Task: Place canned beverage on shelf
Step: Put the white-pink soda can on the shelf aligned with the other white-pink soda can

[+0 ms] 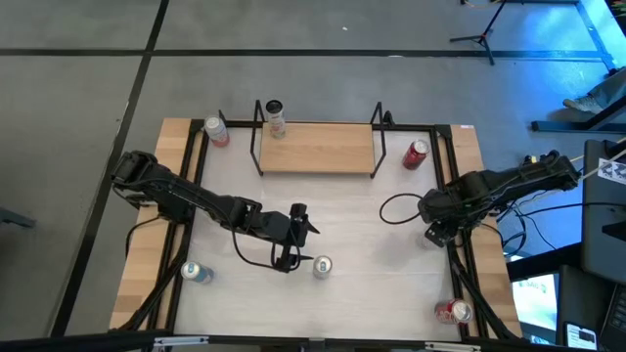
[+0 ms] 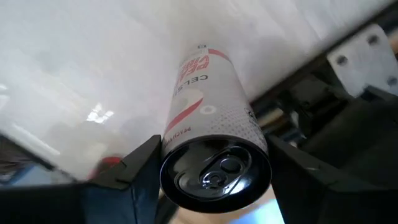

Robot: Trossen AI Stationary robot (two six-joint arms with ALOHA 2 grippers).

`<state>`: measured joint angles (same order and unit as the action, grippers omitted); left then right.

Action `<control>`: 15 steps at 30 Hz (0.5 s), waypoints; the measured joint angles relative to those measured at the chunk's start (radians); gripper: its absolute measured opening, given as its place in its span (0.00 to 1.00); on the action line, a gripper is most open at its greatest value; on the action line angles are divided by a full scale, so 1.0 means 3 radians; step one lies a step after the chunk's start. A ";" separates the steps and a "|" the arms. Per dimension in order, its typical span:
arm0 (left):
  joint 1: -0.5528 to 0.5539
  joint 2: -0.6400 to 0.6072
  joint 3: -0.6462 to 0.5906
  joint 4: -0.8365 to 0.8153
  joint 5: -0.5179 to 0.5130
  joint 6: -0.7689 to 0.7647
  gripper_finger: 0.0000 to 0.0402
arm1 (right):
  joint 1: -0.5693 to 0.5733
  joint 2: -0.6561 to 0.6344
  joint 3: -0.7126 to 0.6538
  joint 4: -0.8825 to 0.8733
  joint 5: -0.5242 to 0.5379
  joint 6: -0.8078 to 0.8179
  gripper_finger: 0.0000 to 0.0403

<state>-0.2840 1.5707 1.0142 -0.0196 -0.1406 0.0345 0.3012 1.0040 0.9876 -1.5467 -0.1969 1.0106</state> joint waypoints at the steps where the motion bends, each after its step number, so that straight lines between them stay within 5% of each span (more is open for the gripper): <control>1: 0.0000 0.0000 0.0000 0.0001 0.0000 0.0007 0.82 | 0.0000 0.0008 0.0058 -0.0006 0.0039 -0.0028 0.58; 15: -0.0104 -0.0364 -0.0001 -0.0546 -0.0189 -0.0154 0.82 | -0.0003 0.0890 0.0941 0.0348 0.0902 -0.1437 0.58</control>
<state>-0.3153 1.4616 1.0138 -0.1833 -0.1974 -0.0116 0.3004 1.2709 1.2700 -1.4422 0.0737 0.5795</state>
